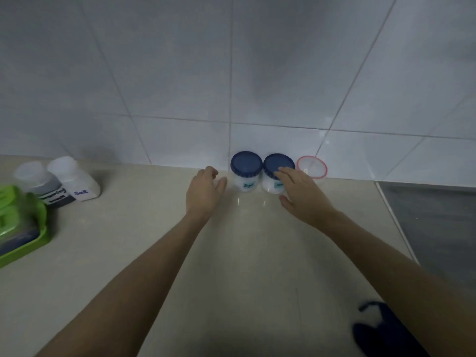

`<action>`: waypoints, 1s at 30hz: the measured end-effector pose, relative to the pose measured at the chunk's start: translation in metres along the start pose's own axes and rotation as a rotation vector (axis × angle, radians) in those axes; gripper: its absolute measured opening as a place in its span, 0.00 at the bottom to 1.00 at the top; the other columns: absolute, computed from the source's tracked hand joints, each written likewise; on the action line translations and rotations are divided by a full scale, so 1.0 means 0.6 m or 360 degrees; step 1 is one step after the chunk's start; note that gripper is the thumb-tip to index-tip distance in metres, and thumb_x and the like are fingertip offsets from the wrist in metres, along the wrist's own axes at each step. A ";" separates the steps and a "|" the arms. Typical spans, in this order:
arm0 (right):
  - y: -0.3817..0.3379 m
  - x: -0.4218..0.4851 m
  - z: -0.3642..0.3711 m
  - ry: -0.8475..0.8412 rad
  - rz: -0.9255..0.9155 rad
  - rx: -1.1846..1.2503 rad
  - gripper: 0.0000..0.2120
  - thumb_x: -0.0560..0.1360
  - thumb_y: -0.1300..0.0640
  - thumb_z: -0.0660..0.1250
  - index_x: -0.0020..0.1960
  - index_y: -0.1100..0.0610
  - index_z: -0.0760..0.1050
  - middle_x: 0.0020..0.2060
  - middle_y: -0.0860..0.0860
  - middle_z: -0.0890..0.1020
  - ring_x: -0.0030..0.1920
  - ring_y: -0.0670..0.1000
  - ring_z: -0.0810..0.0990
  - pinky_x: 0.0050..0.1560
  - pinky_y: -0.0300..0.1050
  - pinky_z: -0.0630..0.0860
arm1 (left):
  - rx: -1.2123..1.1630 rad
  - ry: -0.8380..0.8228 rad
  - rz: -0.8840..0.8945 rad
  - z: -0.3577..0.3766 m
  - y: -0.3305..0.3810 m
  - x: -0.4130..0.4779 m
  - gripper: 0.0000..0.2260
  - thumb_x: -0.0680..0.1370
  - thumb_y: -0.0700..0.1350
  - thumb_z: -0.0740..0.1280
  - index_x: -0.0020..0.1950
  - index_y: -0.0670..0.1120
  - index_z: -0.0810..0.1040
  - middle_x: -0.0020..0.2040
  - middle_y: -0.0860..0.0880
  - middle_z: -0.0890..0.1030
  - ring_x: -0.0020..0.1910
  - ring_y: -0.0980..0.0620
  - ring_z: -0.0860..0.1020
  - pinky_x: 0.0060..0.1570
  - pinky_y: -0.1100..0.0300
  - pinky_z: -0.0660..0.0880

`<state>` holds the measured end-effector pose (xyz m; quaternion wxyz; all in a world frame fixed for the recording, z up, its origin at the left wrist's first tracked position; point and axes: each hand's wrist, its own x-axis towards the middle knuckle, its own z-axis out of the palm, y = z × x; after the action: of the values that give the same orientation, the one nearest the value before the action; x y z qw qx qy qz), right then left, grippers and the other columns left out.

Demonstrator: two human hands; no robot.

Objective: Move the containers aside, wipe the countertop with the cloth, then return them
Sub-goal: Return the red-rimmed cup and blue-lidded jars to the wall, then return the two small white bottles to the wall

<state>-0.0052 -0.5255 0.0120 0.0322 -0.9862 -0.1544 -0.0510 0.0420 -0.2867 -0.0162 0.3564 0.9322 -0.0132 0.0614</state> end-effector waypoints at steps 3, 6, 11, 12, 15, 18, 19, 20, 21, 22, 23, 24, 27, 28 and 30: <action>-0.045 -0.016 -0.001 -0.0108 -0.0156 -0.0120 0.24 0.70 0.57 0.66 0.65 0.61 0.70 0.63 0.59 0.75 0.65 0.62 0.72 0.71 0.58 0.61 | 0.0084 -0.0027 0.0009 -0.055 -0.039 -0.020 0.13 0.77 0.47 0.62 0.58 0.42 0.74 0.54 0.44 0.80 0.51 0.46 0.77 0.47 0.56 0.71; -0.111 -0.001 -0.006 -0.0266 -0.0272 -0.0178 0.25 0.74 0.51 0.63 0.69 0.57 0.65 0.69 0.55 0.69 0.72 0.57 0.63 0.76 0.55 0.48 | 0.0197 -0.0070 0.0032 -0.122 -0.085 -0.042 0.12 0.76 0.47 0.62 0.56 0.42 0.75 0.53 0.44 0.80 0.51 0.44 0.77 0.49 0.52 0.75; -0.249 0.077 -0.009 -0.0332 -0.0430 -0.0059 0.25 0.77 0.51 0.60 0.72 0.56 0.62 0.71 0.54 0.66 0.75 0.54 0.57 0.76 0.51 0.45 | 0.0415 -0.0094 0.0122 -0.236 -0.171 -0.066 0.11 0.77 0.46 0.61 0.56 0.44 0.74 0.54 0.45 0.78 0.54 0.44 0.75 0.48 0.50 0.75; -0.280 0.100 -0.008 -0.0337 -0.0474 -0.0041 0.25 0.76 0.51 0.61 0.72 0.56 0.62 0.71 0.54 0.67 0.75 0.55 0.58 0.76 0.50 0.47 | 0.0424 -0.0080 0.0154 -0.262 -0.190 -0.065 0.11 0.77 0.46 0.61 0.56 0.44 0.74 0.54 0.46 0.79 0.53 0.45 0.76 0.48 0.51 0.75; -0.366 0.164 -0.006 -0.0338 -0.0573 0.0044 0.26 0.75 0.51 0.62 0.71 0.56 0.63 0.68 0.55 0.69 0.69 0.55 0.66 0.71 0.48 0.59 | 0.0491 -0.0014 0.0285 -0.331 -0.242 -0.051 0.10 0.76 0.46 0.63 0.55 0.44 0.76 0.52 0.46 0.80 0.51 0.44 0.77 0.47 0.51 0.74; -0.453 0.221 -0.007 -0.0284 -0.0459 0.0257 0.26 0.75 0.51 0.64 0.70 0.56 0.63 0.67 0.54 0.69 0.66 0.55 0.69 0.66 0.49 0.67 | 0.0554 0.0116 0.0314 -0.394 -0.296 -0.027 0.10 0.74 0.43 0.64 0.54 0.42 0.77 0.49 0.42 0.80 0.49 0.39 0.76 0.46 0.48 0.73; -0.478 0.237 -0.008 -0.0259 -0.0405 0.0339 0.26 0.75 0.51 0.64 0.70 0.56 0.63 0.67 0.54 0.69 0.66 0.55 0.69 0.65 0.50 0.68 | 0.0585 0.0165 0.0302 -0.411 -0.313 -0.018 0.11 0.73 0.43 0.64 0.54 0.42 0.77 0.50 0.42 0.79 0.49 0.38 0.76 0.45 0.48 0.73; -0.503 0.256 -0.009 -0.0226 -0.0378 0.0406 0.27 0.75 0.51 0.64 0.70 0.56 0.63 0.67 0.54 0.69 0.65 0.56 0.70 0.64 0.50 0.69 | 0.0615 0.0199 0.0274 -0.430 -0.329 -0.007 0.12 0.73 0.43 0.65 0.55 0.42 0.77 0.51 0.41 0.79 0.50 0.38 0.75 0.46 0.47 0.73; -0.525 0.275 -0.009 -0.0195 -0.0380 0.0440 0.27 0.75 0.51 0.64 0.71 0.57 0.63 0.66 0.55 0.69 0.65 0.56 0.70 0.62 0.50 0.70 | 0.0636 0.0212 0.0233 -0.445 -0.347 0.005 0.14 0.72 0.44 0.65 0.57 0.42 0.76 0.53 0.41 0.78 0.51 0.37 0.75 0.48 0.46 0.73; -0.547 0.295 -0.007 -0.0169 -0.0406 0.0444 0.27 0.74 0.51 0.64 0.70 0.57 0.62 0.66 0.55 0.70 0.64 0.56 0.71 0.61 0.51 0.71 | 0.0653 0.0206 0.0177 -0.460 -0.364 0.017 0.17 0.71 0.46 0.65 0.58 0.42 0.76 0.55 0.41 0.77 0.52 0.37 0.74 0.50 0.46 0.73; -0.567 0.314 -0.006 -0.0151 -0.0435 0.0436 0.27 0.74 0.52 0.65 0.70 0.57 0.62 0.66 0.55 0.70 0.64 0.57 0.71 0.60 0.51 0.72 | 0.0669 0.0187 0.0115 -0.472 -0.381 0.029 0.20 0.70 0.49 0.65 0.60 0.43 0.75 0.56 0.40 0.76 0.54 0.37 0.74 0.53 0.46 0.72; -0.587 0.335 -0.004 -0.0146 -0.0458 0.0429 0.28 0.73 0.52 0.65 0.70 0.56 0.62 0.66 0.55 0.69 0.63 0.57 0.71 0.59 0.52 0.73 | 0.0699 0.0151 0.0055 -0.481 -0.398 0.040 0.25 0.69 0.54 0.64 0.62 0.43 0.73 0.58 0.40 0.76 0.55 0.37 0.74 0.56 0.47 0.70; -0.632 0.388 0.005 -0.0229 -0.0408 0.0425 0.32 0.72 0.53 0.67 0.72 0.55 0.59 0.69 0.56 0.65 0.65 0.60 0.68 0.60 0.55 0.72 | 0.0849 -0.0043 -0.0049 -0.494 -0.427 0.068 0.35 0.68 0.63 0.63 0.70 0.44 0.67 0.63 0.39 0.74 0.61 0.38 0.71 0.66 0.47 0.63; -0.642 0.401 0.009 -0.0272 -0.0380 0.0404 0.34 0.72 0.53 0.67 0.74 0.54 0.57 0.71 0.56 0.63 0.67 0.61 0.66 0.62 0.56 0.71 | 0.0874 -0.0093 -0.0060 -0.492 -0.431 0.073 0.35 0.70 0.63 0.65 0.71 0.44 0.65 0.65 0.40 0.73 0.62 0.39 0.71 0.67 0.47 0.63; -0.659 0.428 0.025 -0.0358 -0.0385 0.0344 0.35 0.73 0.53 0.67 0.75 0.53 0.54 0.74 0.56 0.58 0.69 0.61 0.64 0.64 0.56 0.68 | 0.0829 -0.0146 -0.0093 -0.489 -0.443 0.088 0.33 0.71 0.59 0.67 0.71 0.45 0.64 0.65 0.41 0.72 0.63 0.39 0.71 0.65 0.48 0.64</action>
<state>0.1175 -0.0714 0.0446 0.1142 -0.9507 -0.2791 0.0729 0.0816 0.1082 0.0309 0.1050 0.9943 0.0137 0.0102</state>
